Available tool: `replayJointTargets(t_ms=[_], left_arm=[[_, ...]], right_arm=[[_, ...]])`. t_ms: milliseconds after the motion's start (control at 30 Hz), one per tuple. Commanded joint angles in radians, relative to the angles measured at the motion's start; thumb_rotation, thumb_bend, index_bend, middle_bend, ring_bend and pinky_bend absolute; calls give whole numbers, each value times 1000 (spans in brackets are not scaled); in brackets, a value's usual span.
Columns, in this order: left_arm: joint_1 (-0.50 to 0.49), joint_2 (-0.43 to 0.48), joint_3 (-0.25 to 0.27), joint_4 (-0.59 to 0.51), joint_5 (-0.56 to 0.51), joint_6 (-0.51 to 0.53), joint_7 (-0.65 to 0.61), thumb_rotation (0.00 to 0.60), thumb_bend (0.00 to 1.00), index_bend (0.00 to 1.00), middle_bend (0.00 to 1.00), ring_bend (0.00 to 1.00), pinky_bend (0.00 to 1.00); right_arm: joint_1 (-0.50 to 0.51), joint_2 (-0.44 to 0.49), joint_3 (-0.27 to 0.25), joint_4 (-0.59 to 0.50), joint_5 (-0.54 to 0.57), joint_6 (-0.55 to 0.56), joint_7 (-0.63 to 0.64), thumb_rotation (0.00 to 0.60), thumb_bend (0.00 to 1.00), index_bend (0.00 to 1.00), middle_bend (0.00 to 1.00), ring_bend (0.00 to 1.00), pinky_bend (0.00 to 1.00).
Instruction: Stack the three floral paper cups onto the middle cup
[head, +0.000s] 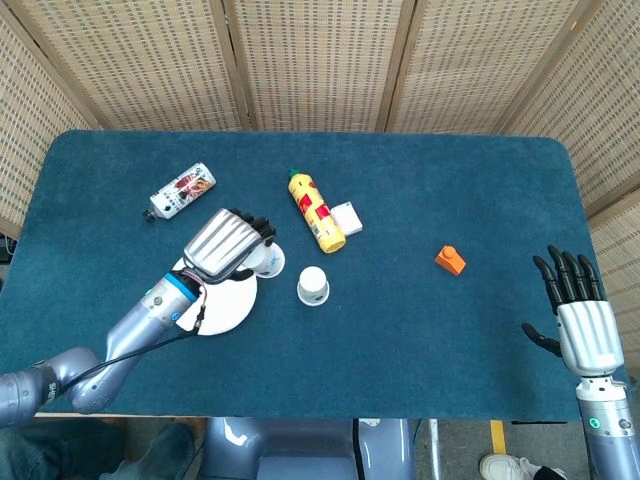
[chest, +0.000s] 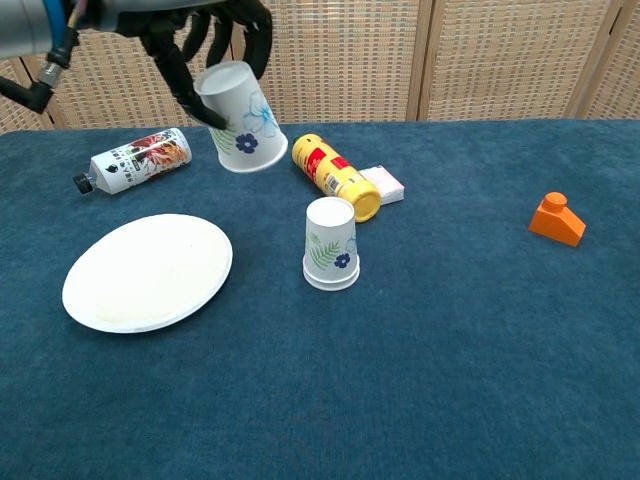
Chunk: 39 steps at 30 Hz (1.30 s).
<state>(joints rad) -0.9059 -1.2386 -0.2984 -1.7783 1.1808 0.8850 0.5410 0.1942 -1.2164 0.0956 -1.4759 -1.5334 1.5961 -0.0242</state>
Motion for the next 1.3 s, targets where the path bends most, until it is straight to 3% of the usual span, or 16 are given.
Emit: replayJointTargets(t_ms=[33, 400, 1000, 1100, 1233, 1300], left_arm=[[-91, -47, -9, -15, -142, -46, 112, 600, 98, 542, 468, 538, 579], [-198, -139, 20, 62, -305, -59, 157, 600, 98, 543, 468, 538, 579], [-287, -231, 64, 154, -378, -36, 175, 600, 99, 525, 460, 529, 566], [-296, -243, 71, 165, -385, -38, 173, 600, 89, 434, 375, 418, 513], [-305, -252, 92, 175, -403, -77, 147, 600, 5, 45, 51, 82, 282], [-305, -246, 99, 165, -408, -77, 140, 600, 0, 0, 1, 9, 199]], right_arm=[[-5, 5, 7, 1, 9, -5, 9, 600, 0, 113, 16, 0, 0], [-12, 9, 16, -3, 12, -16, 7, 600, 0, 126, 16, 0, 0], [-18, 20, 27, -1, 8, -26, 48, 600, 0, 132, 16, 0, 0], [-19, 21, 28, -1, 7, -26, 49, 600, 0, 133, 16, 0, 0], [-21, 22, 30, -2, 8, -28, 53, 600, 0, 133, 17, 0, 0], [-21, 23, 31, -2, 9, -30, 55, 600, 0, 133, 16, 0, 0]])
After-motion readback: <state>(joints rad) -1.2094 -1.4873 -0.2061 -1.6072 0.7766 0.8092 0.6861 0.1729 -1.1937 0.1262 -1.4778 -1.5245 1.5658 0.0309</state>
